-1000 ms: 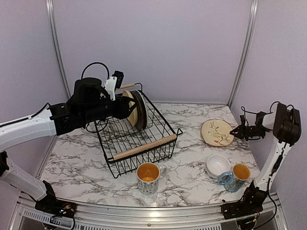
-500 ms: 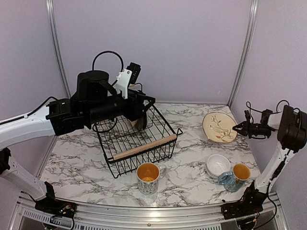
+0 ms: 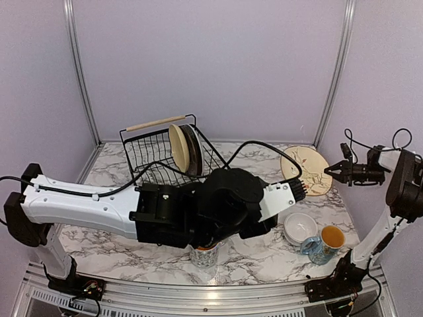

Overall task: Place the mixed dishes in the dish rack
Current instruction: Pass from the right arm to the left

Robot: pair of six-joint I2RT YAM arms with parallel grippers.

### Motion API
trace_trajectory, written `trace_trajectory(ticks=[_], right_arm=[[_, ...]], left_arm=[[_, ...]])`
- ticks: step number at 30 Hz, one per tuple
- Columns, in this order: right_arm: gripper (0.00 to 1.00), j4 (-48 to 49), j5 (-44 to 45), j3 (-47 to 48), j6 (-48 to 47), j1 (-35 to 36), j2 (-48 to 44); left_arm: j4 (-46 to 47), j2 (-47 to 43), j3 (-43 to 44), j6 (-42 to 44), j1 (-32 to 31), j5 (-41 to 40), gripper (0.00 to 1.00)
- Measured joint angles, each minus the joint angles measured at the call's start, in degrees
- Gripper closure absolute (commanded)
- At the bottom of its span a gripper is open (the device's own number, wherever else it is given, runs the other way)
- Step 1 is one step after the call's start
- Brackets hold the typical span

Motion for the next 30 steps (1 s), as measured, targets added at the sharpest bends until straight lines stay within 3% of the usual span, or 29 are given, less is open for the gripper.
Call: trace_trajectory(ticks=[4, 12, 24, 30], right_arm=[[1.00, -4.57, 0.07, -2.89, -3.32, -0.15, -5.01], [1.00, -6.45, -0.04, -6.01, -4.11, 0.50, -11.87], [1.00, -4.20, -0.17, -8.87, -0.55, 3.52, -15.23], [1.00, -3.65, -1.11, -8.90, 0.07, 3.78, -15.30]], left_arm=[[-0.37, 9.92, 5.55, 9.22, -3.65, -6.14, 0.44], [2.38, 23.63, 11.96, 25.16, -4.11, -12.15, 0.42], [6.16, 37.05, 31.34, 37.59, -0.76, -14.82, 0.46], [6.49, 40.50, 33.62, 40.26, 1.66, -15.15, 0.48]])
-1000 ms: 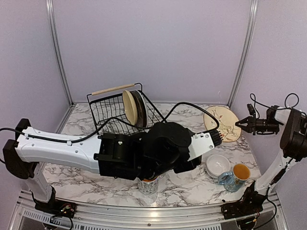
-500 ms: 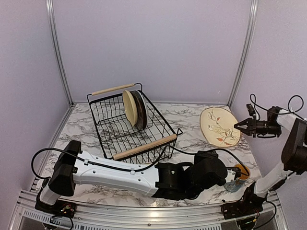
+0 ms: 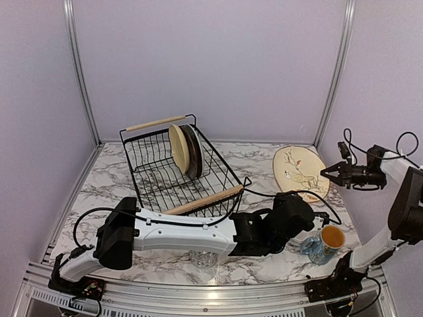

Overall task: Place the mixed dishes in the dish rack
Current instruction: Pass from the right arm to the left

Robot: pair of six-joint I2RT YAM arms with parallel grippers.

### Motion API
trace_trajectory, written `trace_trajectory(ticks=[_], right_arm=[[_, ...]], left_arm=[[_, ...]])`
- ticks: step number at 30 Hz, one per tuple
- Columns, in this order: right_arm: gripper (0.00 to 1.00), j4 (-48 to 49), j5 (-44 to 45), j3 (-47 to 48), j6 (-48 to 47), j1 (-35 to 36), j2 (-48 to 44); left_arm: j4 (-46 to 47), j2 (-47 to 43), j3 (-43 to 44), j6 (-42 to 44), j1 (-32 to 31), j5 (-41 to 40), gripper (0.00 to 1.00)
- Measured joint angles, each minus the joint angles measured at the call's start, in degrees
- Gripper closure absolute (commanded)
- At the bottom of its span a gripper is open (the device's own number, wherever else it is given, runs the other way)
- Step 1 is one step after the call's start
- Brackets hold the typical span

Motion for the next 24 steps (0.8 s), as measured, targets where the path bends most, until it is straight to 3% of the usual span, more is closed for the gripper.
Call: trace_trajectory(ticks=[3, 12, 18, 21, 24], right_arm=[[1.00, 0.04, -0.22, -0.02, 0.26, 0.17, 0.00], [1.00, 2.71, 0.42, -1.42, 1.66, 1.36, -0.24], [1.00, 3.96, -0.63, -1.49, 2.62, 1.81, -0.42], [1.00, 5.01, 0.96, -1.53, 2.64, 2.32, -0.85], [0.81, 5.40, 0.92, -1.64, 2.93, 2.29, -1.14]], left_arm=[[0.90, 1.42, 0.04, 1.20, 1.01, -0.13, 0.51], [12.57, 6.27, 1.44, 10.45, 2.01, -3.13, 0.72], [15.04, 7.37, 2.08, 16.37, 2.16, -3.06, 1.00], [14.88, 8.35, 2.08, 18.32, 2.08, -2.78, 1.00], [15.43, 8.35, 2.08, 19.10, 2.12, -2.69, 1.00]])
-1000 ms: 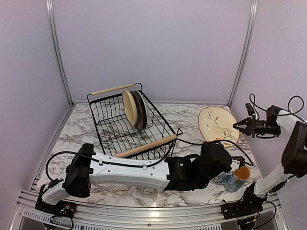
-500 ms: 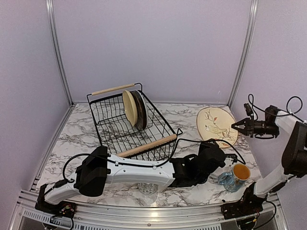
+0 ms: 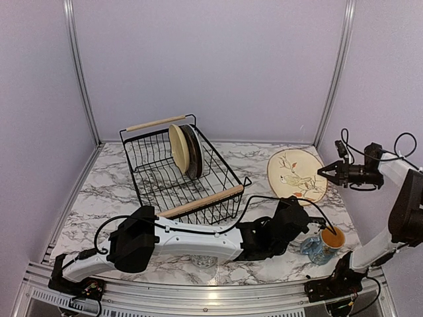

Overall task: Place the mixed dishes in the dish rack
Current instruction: Pass from the right arm to the left

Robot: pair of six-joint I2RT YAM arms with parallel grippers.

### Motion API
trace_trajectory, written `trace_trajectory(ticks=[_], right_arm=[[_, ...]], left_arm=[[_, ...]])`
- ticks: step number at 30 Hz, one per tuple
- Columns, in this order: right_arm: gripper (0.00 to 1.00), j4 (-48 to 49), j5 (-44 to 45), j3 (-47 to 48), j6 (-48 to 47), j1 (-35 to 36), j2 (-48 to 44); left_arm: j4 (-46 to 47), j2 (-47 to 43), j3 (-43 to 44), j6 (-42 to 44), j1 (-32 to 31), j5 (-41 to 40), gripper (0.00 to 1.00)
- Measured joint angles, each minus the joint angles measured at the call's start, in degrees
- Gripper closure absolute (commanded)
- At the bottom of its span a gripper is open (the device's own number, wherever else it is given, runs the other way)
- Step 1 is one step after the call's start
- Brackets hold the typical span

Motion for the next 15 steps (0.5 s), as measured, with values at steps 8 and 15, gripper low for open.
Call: trace_trajectory(ticks=[8, 15], right_arm=[[0.50, -3.80, -6.88, 4.33, -1.20, -1.27, -0.26], [0.48, -13.27, -12.20, 15.10, -12.28, -7.34, 5.70]], left_arm=[[3.06, 0.00, 0.00, -1.49, -0.11, 0.26, 1.00], [-1.90, -2.47, -1.97, -7.10, -1.07, 1.95, 1.00]])
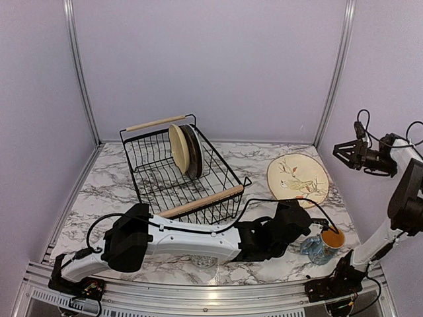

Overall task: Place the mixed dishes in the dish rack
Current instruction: Pass from the right arm to the left

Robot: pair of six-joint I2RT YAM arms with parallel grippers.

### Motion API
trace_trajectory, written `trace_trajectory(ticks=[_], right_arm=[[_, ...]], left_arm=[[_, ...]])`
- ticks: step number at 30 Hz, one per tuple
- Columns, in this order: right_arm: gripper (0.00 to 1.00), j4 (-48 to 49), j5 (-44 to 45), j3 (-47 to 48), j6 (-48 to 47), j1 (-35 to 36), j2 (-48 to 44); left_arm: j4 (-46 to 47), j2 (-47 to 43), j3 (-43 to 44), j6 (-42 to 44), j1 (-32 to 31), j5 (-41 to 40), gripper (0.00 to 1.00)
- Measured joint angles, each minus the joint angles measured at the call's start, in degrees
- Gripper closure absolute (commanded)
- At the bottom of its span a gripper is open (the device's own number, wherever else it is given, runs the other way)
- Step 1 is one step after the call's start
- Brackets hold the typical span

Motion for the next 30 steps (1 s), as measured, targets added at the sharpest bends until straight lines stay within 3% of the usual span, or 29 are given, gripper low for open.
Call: trace_trajectory(ticks=[5, 11, 15, 20, 26, 30], right_arm=[[0.46, -2.99, -0.70, 0.52, -5.11, -2.56, 4.52], [0.50, -2.51, -1.55, -1.14, -10.34, -2.71, 9.75], [0.56, -5.14, -2.21, -2.38, -16.57, -2.49, 15.50], [0.54, -10.14, -2.51, -2.38, -23.96, -1.57, 22.71], [0.48, -12.07, -2.45, -2.21, -25.86, 0.48, 22.53], [0.45, -11.69, -1.33, 2.25, -22.71, 2.40, 16.70]], left_arm=[[-9.79, -7.37, -2.40, -11.15, -1.36, 3.34, 1.00], [-15.52, -24.46, -8.87, -28.68, -1.88, 11.23, 1.00], [-13.75, -37.70, -15.10, -42.18, -0.37, 17.18, 1.00], [-8.31, -50.80, -26.45, -56.24, 3.61, 18.32, 1.00], [-7.50, -60.30, -40.57, -69.94, 9.66, 17.64, 1.00], [-9.31, -64.24, -46.90, -75.14, 12.37, 15.74, 1.00]])
